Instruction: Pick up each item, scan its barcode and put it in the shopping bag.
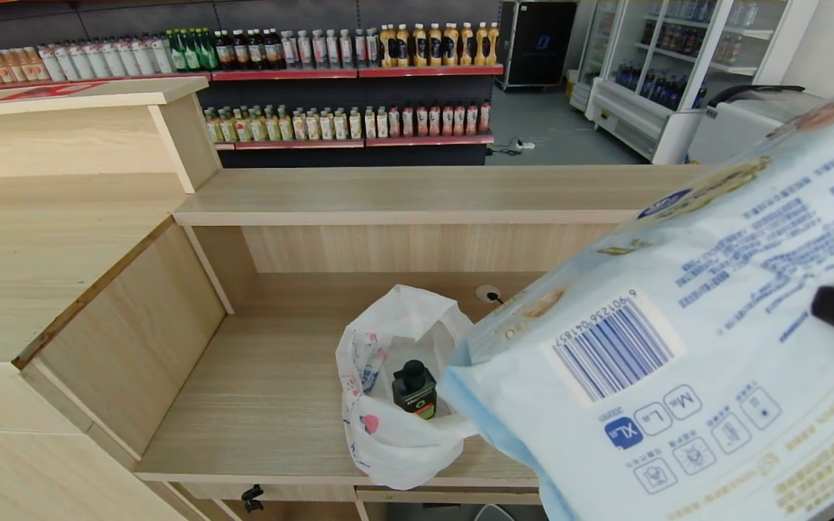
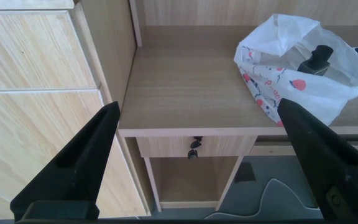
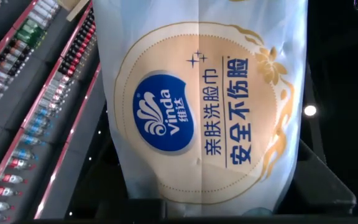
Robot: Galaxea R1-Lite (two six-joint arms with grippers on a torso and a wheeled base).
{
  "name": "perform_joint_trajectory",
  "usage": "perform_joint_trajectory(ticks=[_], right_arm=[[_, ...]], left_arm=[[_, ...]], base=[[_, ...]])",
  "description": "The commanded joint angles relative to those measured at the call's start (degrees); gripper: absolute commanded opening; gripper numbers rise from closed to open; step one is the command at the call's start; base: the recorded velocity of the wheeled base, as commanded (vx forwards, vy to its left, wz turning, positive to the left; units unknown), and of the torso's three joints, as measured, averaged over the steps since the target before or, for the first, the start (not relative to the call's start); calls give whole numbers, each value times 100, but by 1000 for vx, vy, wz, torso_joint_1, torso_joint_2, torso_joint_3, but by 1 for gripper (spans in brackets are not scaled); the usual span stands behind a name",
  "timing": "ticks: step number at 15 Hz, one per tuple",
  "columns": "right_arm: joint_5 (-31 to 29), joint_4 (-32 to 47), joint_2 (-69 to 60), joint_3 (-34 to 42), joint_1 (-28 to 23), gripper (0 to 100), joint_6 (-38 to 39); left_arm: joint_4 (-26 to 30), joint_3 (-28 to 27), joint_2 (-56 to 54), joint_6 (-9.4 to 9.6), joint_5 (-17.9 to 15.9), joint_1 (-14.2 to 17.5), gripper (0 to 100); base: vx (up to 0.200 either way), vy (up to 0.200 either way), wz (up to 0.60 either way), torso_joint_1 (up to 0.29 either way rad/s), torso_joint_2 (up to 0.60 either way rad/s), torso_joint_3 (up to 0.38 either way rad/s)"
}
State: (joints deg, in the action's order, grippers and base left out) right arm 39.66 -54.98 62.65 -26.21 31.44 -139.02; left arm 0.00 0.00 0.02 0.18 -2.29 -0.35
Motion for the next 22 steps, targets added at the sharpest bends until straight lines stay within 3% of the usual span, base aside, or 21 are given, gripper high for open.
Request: perform_joint_trajectory(ticks=[1,9,10,12,14,15,16,18,20,22], right_arm=[[7,5,-60,-7,20,0,-2],[-11,40,-60,-42,-50,0,200],[-107,49,-42,-68,-296,0,982],[-582,594,-121,-51,-1096,0,3250],[-1434,1446,-499,-130,-2001,0,5535],[-1988,1525,-596,-156,-2414,0,7143],[-2595,1543,-675,-279,-2713,0,8057],[-5073,2097,-613,-710,-3337,0,9727],[-6031,3336,-420,-1150,-3425,0,11011],[-6233,4250,-315,-947,-3276,0,12689]], left_arm=[[0,0,6,-1,1,0,100],[0,0,6,-1,1,0,100],[0,0,6,-1,1,0,100],[0,0,6,-1,1,0,100],[0,0,6,-1,1,0,100],[0,0,6,-1,1,0,100],[0,0,6,-1,1,0,100],[0,0,6,-1,1,0,100],[0,0,6,-1,1,0,100],[0,0,6,-1,1,0,100]], base=[[0,0,0,0,0,0],[0,0,0,0,0,0],[0,0,0,0,0,0],[0,0,0,0,0,0],[0,0,0,0,0,0],[0,0,0,0,0,0],[0,0,0,0,0,0],[0,0,0,0,0,0],[0,0,0,0,0,0],[0,0,0,0,0,0]])
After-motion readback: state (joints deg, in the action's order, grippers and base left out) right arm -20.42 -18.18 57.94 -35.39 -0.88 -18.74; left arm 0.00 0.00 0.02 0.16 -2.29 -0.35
